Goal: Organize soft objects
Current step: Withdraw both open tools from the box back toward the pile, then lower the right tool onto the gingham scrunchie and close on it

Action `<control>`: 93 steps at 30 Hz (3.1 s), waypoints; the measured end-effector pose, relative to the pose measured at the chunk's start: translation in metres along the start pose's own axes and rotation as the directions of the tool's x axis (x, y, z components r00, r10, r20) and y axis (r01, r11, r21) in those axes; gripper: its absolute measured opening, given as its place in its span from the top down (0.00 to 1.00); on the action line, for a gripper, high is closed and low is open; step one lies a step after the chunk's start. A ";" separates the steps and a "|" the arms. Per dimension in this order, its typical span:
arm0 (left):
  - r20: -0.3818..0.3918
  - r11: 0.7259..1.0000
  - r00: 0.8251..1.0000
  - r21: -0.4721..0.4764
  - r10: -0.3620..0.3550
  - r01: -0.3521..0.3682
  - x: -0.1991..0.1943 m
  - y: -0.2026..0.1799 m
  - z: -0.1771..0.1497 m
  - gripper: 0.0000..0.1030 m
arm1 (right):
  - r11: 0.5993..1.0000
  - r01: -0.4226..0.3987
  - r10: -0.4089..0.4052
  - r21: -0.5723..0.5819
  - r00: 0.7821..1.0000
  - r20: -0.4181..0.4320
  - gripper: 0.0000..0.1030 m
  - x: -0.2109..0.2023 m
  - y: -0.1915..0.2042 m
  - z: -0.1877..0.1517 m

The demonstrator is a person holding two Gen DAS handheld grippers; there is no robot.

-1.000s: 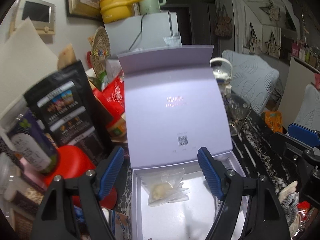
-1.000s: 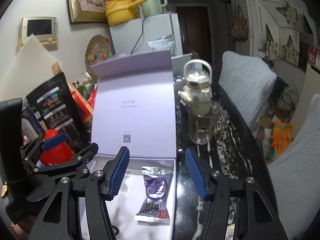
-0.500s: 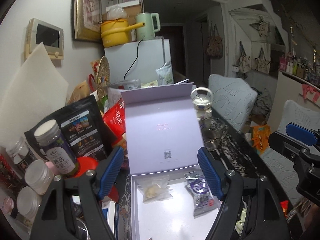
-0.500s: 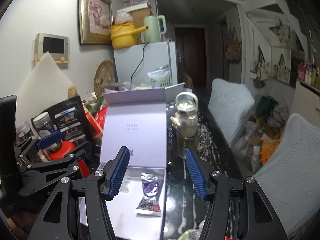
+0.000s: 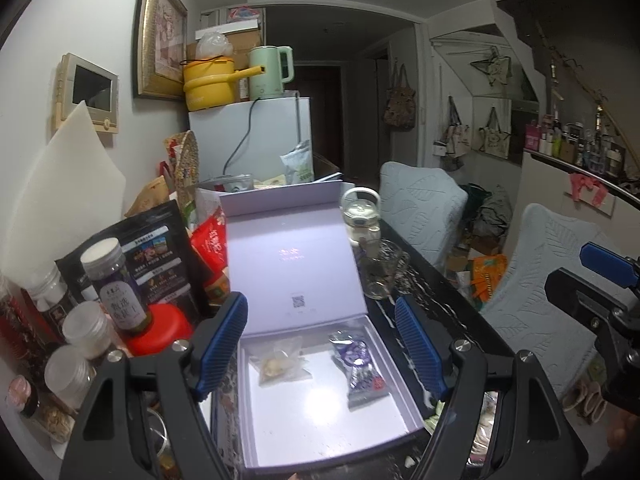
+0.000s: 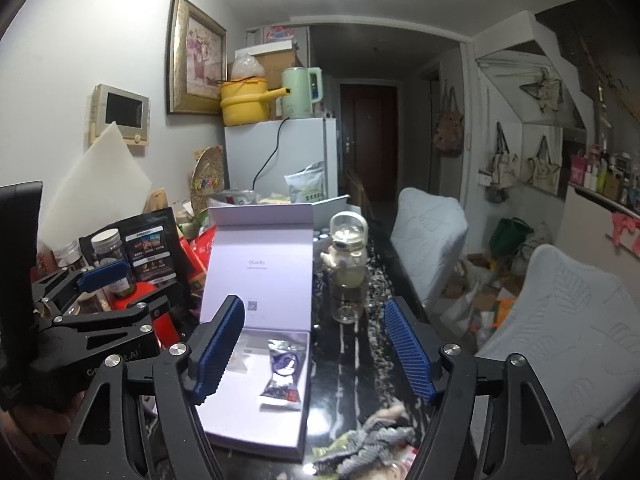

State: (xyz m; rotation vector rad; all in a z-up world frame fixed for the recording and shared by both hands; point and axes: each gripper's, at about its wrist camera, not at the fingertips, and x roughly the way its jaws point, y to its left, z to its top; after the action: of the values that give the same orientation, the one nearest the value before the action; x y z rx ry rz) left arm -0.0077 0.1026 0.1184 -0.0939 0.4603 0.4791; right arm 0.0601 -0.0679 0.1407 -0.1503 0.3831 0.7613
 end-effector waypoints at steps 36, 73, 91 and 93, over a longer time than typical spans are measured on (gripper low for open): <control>-0.174 0.934 0.926 0.067 -0.335 0.350 -0.034 -0.082 -0.111 0.16 | 0.971 0.171 -0.155 0.167 0.983 -0.102 0.14 -0.100 -0.050 -0.140; -0.486 0.893 0.786 0.024 -0.382 0.449 0.097 -0.191 -0.182 0.16 | 0.905 0.317 -0.192 0.285 0.899 -0.393 0.14 -0.044 -0.161 -0.240; -0.537 0.891 0.762 0.040 -0.363 0.453 0.133 -0.204 -0.194 0.29 | 0.907 0.291 -0.142 0.305 0.892 -0.429 0.14 -0.017 -0.168 -0.246; -0.542 0.886 0.749 0.018 -0.381 0.464 0.132 -0.202 -0.194 0.33 | 0.906 0.292 -0.141 0.307 0.891 -0.432 0.14 -0.017 -0.169 -0.247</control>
State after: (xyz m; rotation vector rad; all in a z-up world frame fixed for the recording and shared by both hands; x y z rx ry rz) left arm 0.1122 -0.0580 -0.1182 -0.1804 0.9913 -0.0511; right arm 0.0967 -0.2661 -0.0804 0.0042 0.8792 0.4160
